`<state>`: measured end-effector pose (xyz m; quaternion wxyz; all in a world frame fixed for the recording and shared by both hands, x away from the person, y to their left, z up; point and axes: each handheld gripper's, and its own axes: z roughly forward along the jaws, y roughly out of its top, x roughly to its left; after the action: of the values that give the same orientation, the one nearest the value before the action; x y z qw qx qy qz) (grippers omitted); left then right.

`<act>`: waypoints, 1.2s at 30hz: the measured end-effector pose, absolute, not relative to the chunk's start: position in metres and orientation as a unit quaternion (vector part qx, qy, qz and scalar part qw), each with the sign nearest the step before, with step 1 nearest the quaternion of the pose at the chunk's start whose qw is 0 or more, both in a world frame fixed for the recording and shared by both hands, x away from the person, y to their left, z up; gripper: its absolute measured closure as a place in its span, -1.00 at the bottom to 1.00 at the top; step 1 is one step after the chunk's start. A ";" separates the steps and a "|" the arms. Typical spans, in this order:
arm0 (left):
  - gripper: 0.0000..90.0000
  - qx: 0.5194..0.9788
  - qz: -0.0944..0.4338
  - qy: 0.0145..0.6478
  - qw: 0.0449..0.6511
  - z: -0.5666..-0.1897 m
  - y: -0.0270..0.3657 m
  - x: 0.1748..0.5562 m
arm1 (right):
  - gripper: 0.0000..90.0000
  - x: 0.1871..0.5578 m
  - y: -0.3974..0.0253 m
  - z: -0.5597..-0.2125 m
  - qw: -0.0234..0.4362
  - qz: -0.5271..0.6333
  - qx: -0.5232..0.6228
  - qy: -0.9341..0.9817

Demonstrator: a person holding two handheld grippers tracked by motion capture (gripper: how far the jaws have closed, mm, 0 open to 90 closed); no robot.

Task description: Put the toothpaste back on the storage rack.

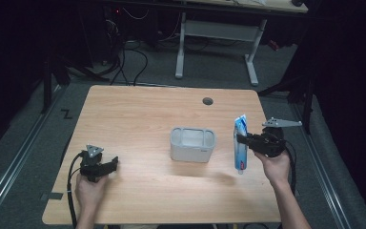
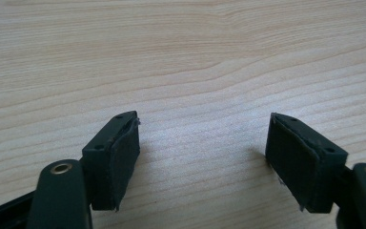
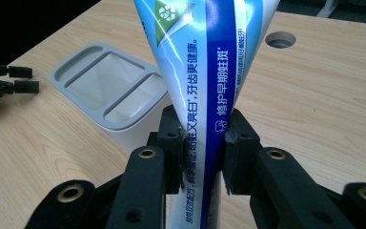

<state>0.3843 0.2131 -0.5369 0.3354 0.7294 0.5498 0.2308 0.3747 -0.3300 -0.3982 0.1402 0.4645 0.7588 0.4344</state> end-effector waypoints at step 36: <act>-0.38 0.727 0.229 0.551 0.339 -0.537 0.214 0.384 | 0.62 0.375 -0.290 -0.352 0.107 0.506 0.389 0.762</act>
<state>0.3844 0.2138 -0.5370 0.3385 0.7274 0.5511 0.2295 0.3750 -0.2901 -0.3520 0.1073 0.3895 0.7623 0.5057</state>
